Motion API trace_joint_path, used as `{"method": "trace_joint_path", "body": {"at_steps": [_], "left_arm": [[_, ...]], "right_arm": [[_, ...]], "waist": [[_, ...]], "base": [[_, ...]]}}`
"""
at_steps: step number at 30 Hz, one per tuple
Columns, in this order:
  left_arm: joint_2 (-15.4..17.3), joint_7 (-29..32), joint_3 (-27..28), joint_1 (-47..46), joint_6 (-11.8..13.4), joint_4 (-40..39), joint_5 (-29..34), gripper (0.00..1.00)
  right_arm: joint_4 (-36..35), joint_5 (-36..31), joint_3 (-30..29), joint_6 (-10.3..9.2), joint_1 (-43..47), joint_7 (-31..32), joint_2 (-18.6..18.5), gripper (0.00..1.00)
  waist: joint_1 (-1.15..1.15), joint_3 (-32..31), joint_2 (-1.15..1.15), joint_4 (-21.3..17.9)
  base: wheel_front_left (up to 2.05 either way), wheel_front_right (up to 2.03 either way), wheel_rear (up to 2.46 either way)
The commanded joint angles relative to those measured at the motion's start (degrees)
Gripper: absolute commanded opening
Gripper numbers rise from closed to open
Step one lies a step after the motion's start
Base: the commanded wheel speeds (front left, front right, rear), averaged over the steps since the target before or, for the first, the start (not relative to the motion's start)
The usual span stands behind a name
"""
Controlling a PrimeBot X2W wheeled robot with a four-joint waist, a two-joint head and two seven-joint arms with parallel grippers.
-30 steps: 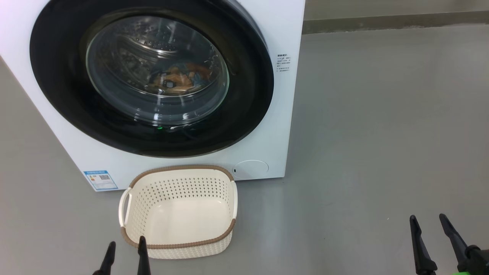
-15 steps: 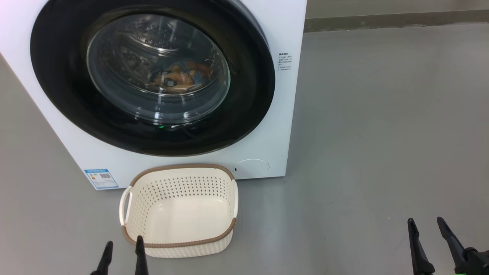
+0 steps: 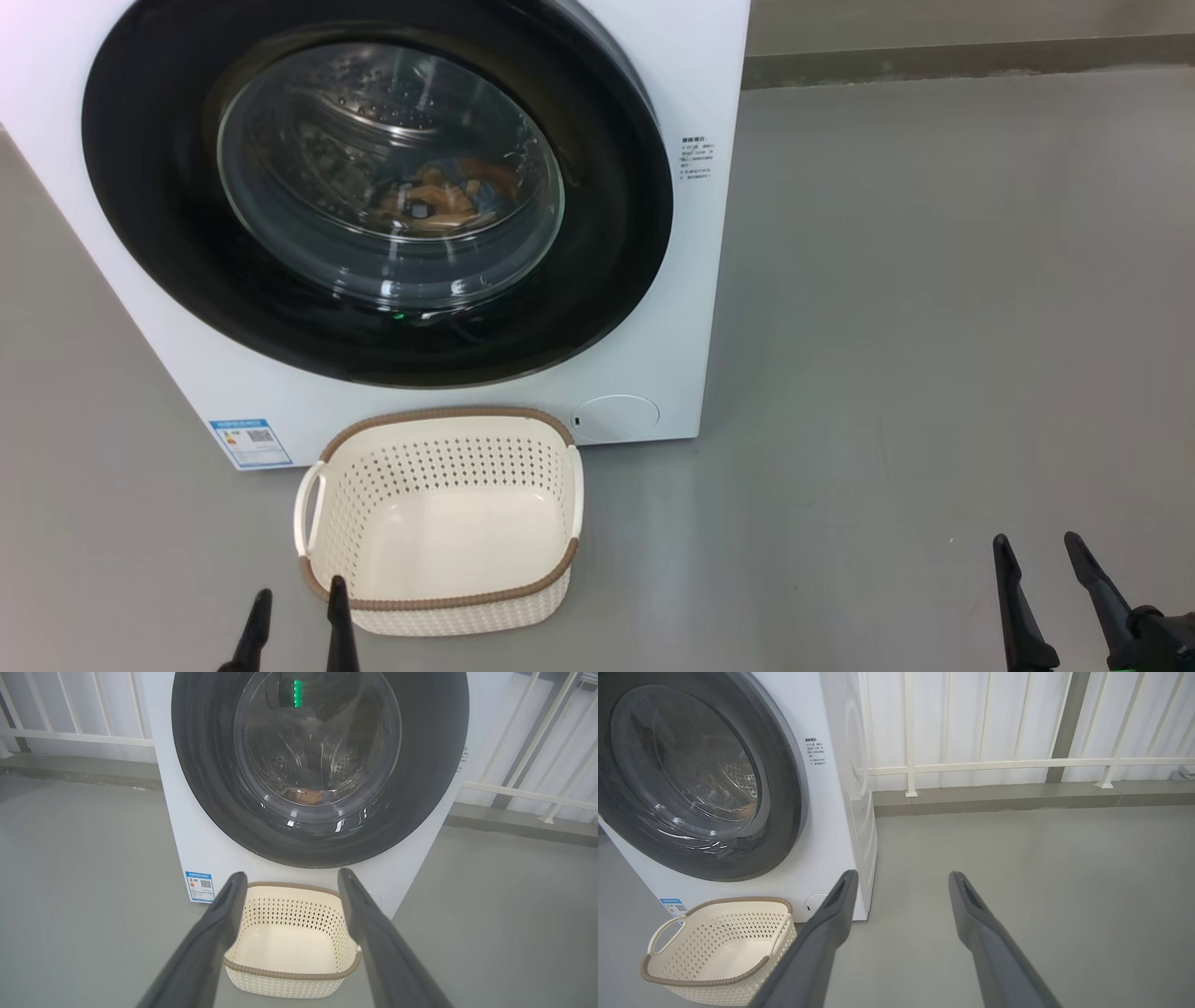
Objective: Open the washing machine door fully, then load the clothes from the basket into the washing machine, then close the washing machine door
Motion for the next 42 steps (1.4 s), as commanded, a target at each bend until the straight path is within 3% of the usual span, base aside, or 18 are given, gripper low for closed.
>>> {"method": "trace_joint_path", "body": {"at_steps": [1, 8, 12, 17, 42], "left_arm": [[0.0, 0.0, 0.0, 0.0, 0.0, 0.0, 0.0, 0.0], [-0.52, 0.48, -0.15, 0.0, -0.19, 2.57, -1.51, 0.0], [-0.47, 1.16, 0.26, -0.4, -0.49, 2.67, -3.96, 0.0], [-0.42, 2.0, 0.75, -0.95, -0.87, 2.9, -7.01, 0.0], [-0.18, 6.19, 3.26, -3.74, -2.76, 3.9, -22.13, 0.0]], "right_arm": [[0.0, 0.0, 0.01, 0.0, 0.0, 0.0, 0.02, 0.0], [2.99, 1.56, 0.07, 0.04, -0.4, 0.64, 0.71, 0.0], [3.04, 4.27, 0.16, 0.02, -0.77, 1.39, 0.75, 0.0], [3.08, 7.66, 0.44, 0.01, -1.15, 2.14, 0.81, 0.0], [3.65, 24.34, 1.34, -0.07, -3.58, 6.23, 1.09, 0.0]], "waist": [[0.0, -0.06, 0.0, 0.02], [0.01, -0.04, 0.0, 0.06], [0.12, -0.08, 0.0, 0.09], [0.01, 0.11, 0.0, 0.15], [0.0, 0.61, 0.0, 0.41]], "base": [[0.0, 0.0, 0.0], [0.0, 0.0, 0.0], [0.0, 0.0, 0.0], [0.0, 0.0, 0.0], [0.0, 0.0, 0.0]]}}
